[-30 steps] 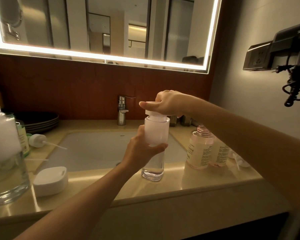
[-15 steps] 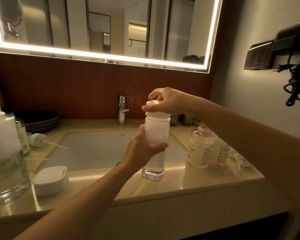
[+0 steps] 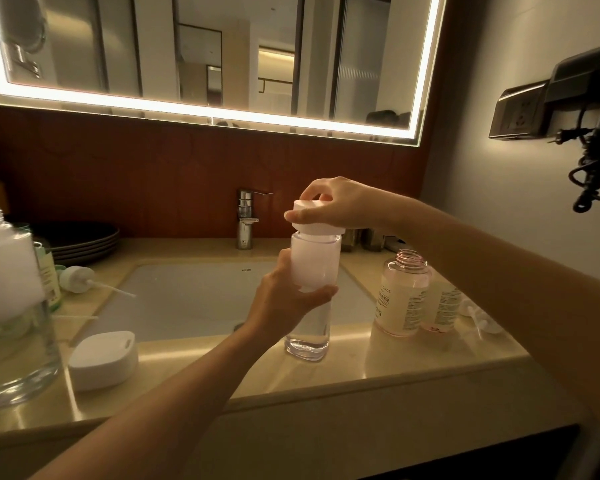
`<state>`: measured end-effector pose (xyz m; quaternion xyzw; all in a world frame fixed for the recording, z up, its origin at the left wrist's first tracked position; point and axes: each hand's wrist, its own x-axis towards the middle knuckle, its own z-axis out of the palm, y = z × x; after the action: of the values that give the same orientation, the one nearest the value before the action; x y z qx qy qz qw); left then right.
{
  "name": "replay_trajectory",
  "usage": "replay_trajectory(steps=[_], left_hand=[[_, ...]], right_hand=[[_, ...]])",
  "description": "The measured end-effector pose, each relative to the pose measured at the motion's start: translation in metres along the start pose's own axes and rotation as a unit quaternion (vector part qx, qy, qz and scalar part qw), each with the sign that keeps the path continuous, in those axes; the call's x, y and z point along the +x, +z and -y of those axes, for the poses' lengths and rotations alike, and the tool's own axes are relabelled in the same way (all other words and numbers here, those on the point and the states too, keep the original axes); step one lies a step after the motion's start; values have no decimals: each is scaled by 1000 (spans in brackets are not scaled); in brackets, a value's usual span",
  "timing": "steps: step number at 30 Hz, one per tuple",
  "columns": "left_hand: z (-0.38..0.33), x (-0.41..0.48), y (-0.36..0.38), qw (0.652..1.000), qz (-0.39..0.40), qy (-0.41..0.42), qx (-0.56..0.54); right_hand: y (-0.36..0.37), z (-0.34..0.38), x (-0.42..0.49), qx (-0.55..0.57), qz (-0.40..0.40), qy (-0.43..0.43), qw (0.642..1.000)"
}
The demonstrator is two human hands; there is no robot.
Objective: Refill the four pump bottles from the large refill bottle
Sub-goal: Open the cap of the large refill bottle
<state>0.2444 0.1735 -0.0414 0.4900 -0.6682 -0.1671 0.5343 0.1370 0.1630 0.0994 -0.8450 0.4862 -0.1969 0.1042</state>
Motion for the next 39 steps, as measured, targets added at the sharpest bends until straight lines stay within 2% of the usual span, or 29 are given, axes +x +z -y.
replay_trajectory(steps=[5, 12, 17, 19, 23, 26, 29, 35, 39], left_hand=[[-1, 0, 0, 1000, -2, -2, 6], [0, 0, 0, 1000, -2, -3, 2], [-1, 0, 0, 1000, -5, 2, -1], [-1, 0, 0, 1000, -3, 3, -2], [0, 1, 1, 1000, 0, -1, -2], [1, 1, 1, 1000, -1, 0, -2], [1, 0, 1, 1000, -3, 3, 2], [1, 0, 0, 1000, -4, 1, 3], [0, 0, 1, 1000, -3, -3, 2]], right_hand=[[-6, -1, -3, 86, 41, -9, 995], [-3, 1, 1, -20, -27, -27, 999], [-7, -2, -2, 65, 36, -31, 997], [-8, -2, -3, 72, 35, -29, 996], [-4, 0, -1, -35, -47, -25, 998], [1, 0, 1, -76, -57, -25, 995], [2, -1, 3, -48, -52, -23, 997], [-4, 0, 1, 61, 15, -23, 998], [-3, -1, 3, -17, -42, -20, 999]])
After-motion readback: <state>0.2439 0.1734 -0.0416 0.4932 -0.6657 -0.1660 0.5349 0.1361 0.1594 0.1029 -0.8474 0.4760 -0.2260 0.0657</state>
